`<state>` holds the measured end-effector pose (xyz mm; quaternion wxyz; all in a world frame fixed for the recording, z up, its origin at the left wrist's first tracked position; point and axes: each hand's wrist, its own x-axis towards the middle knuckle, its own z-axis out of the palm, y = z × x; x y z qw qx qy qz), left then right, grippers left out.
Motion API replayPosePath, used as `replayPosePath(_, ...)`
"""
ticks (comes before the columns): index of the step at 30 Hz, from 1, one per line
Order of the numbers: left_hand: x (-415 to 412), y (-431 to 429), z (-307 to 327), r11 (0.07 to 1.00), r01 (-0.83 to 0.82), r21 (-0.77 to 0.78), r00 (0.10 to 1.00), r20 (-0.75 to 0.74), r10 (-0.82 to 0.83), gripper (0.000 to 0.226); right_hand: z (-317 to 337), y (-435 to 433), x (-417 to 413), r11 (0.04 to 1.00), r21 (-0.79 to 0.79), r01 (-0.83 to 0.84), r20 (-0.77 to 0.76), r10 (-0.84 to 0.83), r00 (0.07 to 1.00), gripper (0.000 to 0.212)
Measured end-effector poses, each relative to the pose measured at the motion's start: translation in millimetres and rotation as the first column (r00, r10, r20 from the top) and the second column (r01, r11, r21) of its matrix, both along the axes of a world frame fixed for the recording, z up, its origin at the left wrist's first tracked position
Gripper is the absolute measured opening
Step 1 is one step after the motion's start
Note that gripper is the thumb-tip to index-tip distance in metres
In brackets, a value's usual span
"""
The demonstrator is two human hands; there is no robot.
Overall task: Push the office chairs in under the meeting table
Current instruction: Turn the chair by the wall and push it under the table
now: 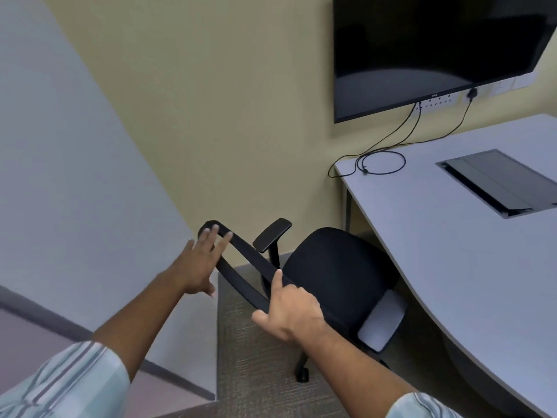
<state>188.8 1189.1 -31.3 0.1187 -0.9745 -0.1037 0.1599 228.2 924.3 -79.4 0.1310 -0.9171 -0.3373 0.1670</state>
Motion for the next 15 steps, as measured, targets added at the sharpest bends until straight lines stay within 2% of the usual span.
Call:
replayPosePath(2, -3, -16, -12, 0.986, 0.168, 0.012, 0.986, -0.017, -0.168, 0.146, 2, -18, 0, 1.000, -0.001, -0.008, 0.040, 0.008, 0.999, 0.111)
replayPosePath(5, 0, -36, -28, 0.943, 0.328, -0.063, 0.945, -0.002, -0.328, 0.120, 2, -38, -2, 1.000, 0.001, -0.005, 0.093, 0.004, 0.996, 0.112)
replayPosePath(9, 15, -39, -37, 0.871, 0.480, -0.105, 0.873, 0.160, -0.461, 0.086, 3, -47, 2, 1.000, 0.013, 0.006, 0.160, -0.008, 0.987, 0.110)
replayPosePath(11, 20, -30, -42, 0.821, 0.560, -0.107, 0.814, 0.255, -0.522, 0.078, 5, -47, 3, 1.000, 0.015, -0.003, 0.175, 0.001, 0.985, 0.108)
replayPosePath(15, 38, -19, -51, 0.789, 0.604, -0.114, 0.777, 0.304, -0.551, 0.066, 7, -44, 9, 0.999, 0.046, 0.024, 0.196, -0.033, 0.980, 0.100)
